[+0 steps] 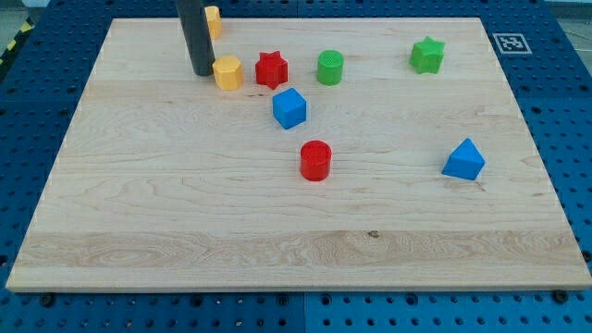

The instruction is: Move the yellow heart above the yellow hexagon

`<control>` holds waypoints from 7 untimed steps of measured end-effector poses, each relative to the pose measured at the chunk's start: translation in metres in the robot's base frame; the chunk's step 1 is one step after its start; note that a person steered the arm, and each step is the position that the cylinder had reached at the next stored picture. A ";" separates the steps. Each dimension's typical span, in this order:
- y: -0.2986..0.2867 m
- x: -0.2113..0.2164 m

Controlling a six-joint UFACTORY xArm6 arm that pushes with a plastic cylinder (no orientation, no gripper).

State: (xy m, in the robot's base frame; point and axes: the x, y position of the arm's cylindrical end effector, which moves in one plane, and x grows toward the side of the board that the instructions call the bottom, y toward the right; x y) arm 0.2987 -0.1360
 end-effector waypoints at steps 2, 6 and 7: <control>-0.102 -0.079; 0.003 -0.106; 0.034 -0.107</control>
State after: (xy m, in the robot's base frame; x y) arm 0.1914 -0.1016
